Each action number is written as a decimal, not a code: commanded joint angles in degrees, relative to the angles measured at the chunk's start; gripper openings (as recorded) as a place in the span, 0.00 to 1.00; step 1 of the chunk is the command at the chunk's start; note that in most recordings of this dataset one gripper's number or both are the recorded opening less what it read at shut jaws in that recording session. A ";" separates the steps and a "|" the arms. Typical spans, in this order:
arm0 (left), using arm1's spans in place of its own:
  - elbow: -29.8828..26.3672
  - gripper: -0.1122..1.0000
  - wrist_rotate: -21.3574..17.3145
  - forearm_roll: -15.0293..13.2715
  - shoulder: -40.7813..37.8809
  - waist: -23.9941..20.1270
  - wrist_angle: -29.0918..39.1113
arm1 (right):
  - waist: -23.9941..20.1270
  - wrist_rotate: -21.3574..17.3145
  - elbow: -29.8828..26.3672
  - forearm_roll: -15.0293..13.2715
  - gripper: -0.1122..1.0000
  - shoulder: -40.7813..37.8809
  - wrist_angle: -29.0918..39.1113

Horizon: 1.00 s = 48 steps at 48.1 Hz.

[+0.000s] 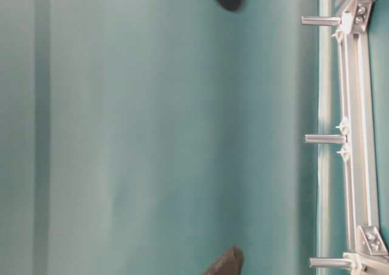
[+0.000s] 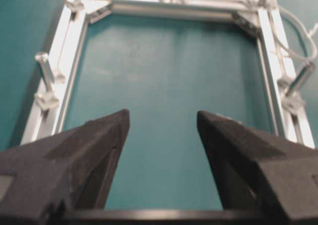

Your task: Move the cable alternately left and right between 8 pins so it hooks onto each one.

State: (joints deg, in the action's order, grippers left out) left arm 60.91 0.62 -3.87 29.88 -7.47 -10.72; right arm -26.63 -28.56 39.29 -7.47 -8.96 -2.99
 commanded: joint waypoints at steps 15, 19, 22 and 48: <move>4.39 0.73 -0.53 0.18 8.70 0.53 1.41 | -0.26 -3.87 -5.36 -0.18 0.66 -4.22 5.80; 4.92 0.73 -0.53 0.18 9.67 0.62 2.29 | -0.18 -4.57 -6.68 -0.18 0.65 -4.83 7.65; 5.27 0.73 -0.53 0.18 10.28 0.70 2.64 | -0.09 -5.10 -7.65 -0.18 0.64 -5.36 8.96; 8.53 0.73 -0.70 0.26 18.63 1.58 5.89 | -0.53 -6.06 -8.44 -0.70 0.23 1.93 19.51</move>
State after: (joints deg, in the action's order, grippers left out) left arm 69.87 0.53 -3.87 47.46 -6.50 -5.71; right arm -26.72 -34.63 30.85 -7.65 -12.04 15.03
